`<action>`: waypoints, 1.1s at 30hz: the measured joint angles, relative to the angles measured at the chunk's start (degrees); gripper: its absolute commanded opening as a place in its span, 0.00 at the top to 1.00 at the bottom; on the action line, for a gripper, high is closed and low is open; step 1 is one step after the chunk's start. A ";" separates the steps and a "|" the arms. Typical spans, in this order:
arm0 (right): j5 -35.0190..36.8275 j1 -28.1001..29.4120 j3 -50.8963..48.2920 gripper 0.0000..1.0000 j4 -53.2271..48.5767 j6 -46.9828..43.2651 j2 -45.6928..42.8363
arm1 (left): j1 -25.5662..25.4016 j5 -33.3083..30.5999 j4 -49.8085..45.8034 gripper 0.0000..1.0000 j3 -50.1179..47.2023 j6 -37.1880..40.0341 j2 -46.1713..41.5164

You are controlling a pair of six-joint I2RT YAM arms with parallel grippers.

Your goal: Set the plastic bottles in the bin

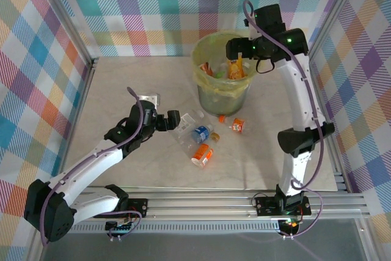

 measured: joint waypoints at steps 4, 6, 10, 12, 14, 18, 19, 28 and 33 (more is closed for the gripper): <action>-0.46 0.00 -13.66 0.00 2.43 3.69 -9.16 | 0.00 1.95 -3.52 0.00 2.21 4.39 4.33; -0.63 0.00 -22.05 0.00 4.98 5.51 -14.51 | -0.02 2.80 -5.51 0.00 3.98 6.73 7.32; -1.31 0.00 -38.18 0.00 10.47 9.01 -25.75 | -0.04 4.37 -8.35 0.00 6.78 11.10 12.79; -1.31 0.00 -44.70 0.00 12.52 10.71 -31.12 | -0.07 4.90 -9.53 0.00 7.82 13.07 15.13; -1.29 0.00 -49.72 0.00 14.16 12.24 -35.71 | -0.07 5.25 -10.40 0.00 8.85 14.84 17.27; -1.25 0.00 -58.05 0.00 16.63 14.99 -43.08 | -0.20 6.47 -12.76 0.00 12.00 18.21 21.57; -1.16 0.00 -59.63 0.00 16.98 15.56 -44.28 | -0.20 6.75 -13.05 0.00 12.83 18.86 22.64; -0.13 0.00 -70.62 0.00 17.66 19.80 -50.03 | -0.31 7.74 -15.67 0.00 20.31 23.30 32.59; 0.50 0.00 -74.64 0.00 17.84 21.51 -52.06 | -0.57 8.33 -16.46 0.00 23.69 24.13 36.13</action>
